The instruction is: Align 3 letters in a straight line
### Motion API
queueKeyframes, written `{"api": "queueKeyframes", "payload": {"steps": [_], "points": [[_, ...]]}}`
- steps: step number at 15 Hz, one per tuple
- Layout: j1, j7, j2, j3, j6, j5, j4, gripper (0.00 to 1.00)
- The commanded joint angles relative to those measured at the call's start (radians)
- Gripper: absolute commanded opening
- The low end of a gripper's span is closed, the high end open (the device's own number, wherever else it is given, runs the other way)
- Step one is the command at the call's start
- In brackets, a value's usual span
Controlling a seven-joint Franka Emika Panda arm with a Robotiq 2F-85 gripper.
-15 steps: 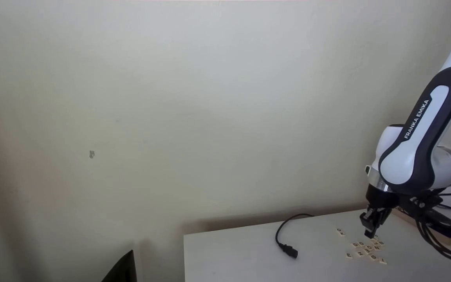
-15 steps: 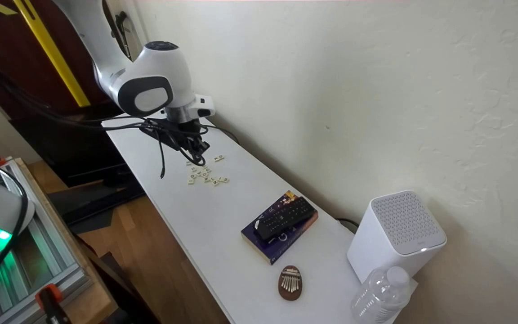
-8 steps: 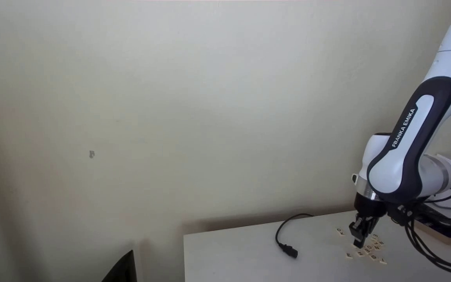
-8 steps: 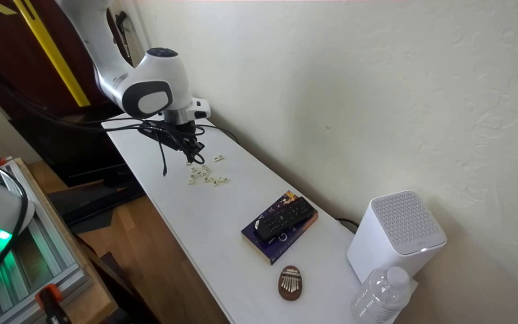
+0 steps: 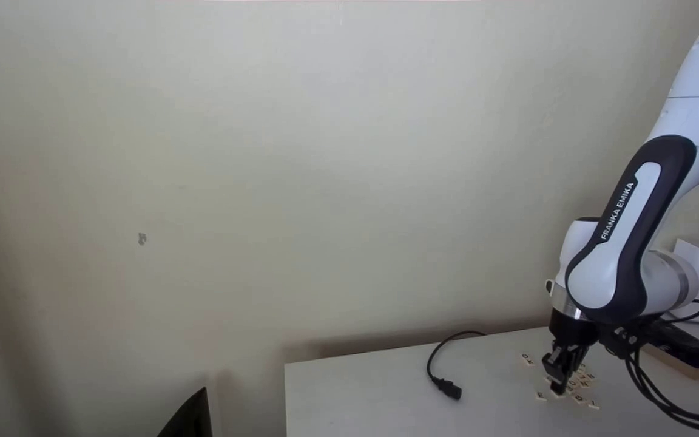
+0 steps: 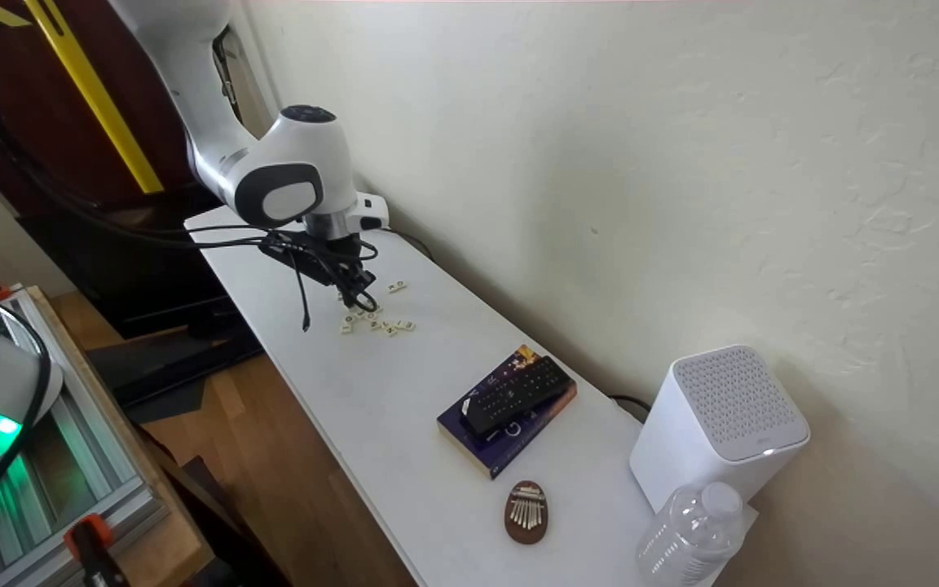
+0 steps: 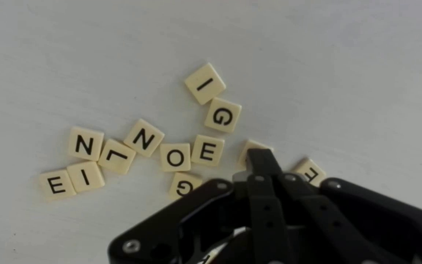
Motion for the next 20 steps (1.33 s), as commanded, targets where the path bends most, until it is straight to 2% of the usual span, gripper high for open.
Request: {"api": "queueKeyframes", "payload": {"steps": [1, 7, 18, 20], "points": [[-0.014, -0.026, 0.033, 0.007, -0.024, 0.007, 0.038, 0.00], [0.014, -0.014, 0.024, -0.039, -0.065, 0.006, 0.046, 0.00], [0.018, 0.002, 0.008, -0.132, -0.051, 0.005, 0.039, 0.00], [-0.033, -0.024, -0.007, -0.084, -0.039, 0.014, 0.026, 0.00]]}}
